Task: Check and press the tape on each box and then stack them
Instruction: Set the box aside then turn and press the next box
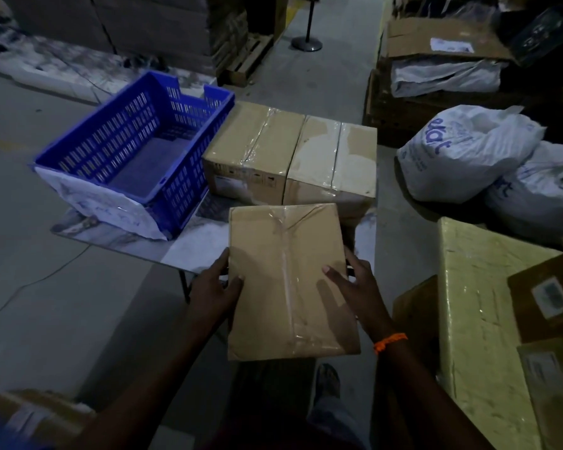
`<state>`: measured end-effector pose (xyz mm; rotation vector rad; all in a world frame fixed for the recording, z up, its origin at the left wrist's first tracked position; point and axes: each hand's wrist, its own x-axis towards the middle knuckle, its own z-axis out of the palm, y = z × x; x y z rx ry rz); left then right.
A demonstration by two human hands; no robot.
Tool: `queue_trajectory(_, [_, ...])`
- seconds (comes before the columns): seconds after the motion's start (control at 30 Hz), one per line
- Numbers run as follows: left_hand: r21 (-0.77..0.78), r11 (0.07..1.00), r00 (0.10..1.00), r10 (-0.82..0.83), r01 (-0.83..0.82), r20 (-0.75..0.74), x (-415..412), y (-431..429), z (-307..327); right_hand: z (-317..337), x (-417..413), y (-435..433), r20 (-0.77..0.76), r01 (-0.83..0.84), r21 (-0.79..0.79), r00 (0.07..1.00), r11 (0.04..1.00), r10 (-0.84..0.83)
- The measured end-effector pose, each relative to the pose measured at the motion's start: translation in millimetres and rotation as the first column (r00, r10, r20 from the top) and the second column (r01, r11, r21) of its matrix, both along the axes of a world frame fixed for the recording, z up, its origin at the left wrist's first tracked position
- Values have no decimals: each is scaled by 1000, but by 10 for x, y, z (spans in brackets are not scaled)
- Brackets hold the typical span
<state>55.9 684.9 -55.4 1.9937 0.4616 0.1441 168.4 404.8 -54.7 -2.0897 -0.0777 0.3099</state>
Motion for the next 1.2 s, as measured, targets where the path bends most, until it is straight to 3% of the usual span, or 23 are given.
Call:
queue_trajectory(0.27, [62,974,976,-217,218,-12,527,-174,-18,-137,311,-121,-43,63,-126,997,990,-69])
queue_trajectory(0.4, [240,927,956,-290,289,-31,655,-155,-128,-133,234,-16,-8,48,-267,999,962,-52])
queue_trajectory(0.47, [437,843,946,-316,313,-68,761,-156,-176,-81,253,90,110,11,-395,993,919,35])
queue_trajectory(0.57, [573,725,918,-369,382,-145,923,-267,-76,-67,356,274,246,-131,-525,923,841,297])
queue_trajectory(0.7, [609,619,860,-448,496,-245,1122,-415,22,-65,525,493,189,-256,-611,871,749,453])
queue_trajectory(0.93, [617,532,813,-416,580,-407,1296,-467,-63,-171,653,505,133,-278,-632,881,724,454])
queue_trajectory(1.2, [635,476,793,-410,608,-452,1261,-486,-44,-160,645,444,104,-308,-661,866,685,489])
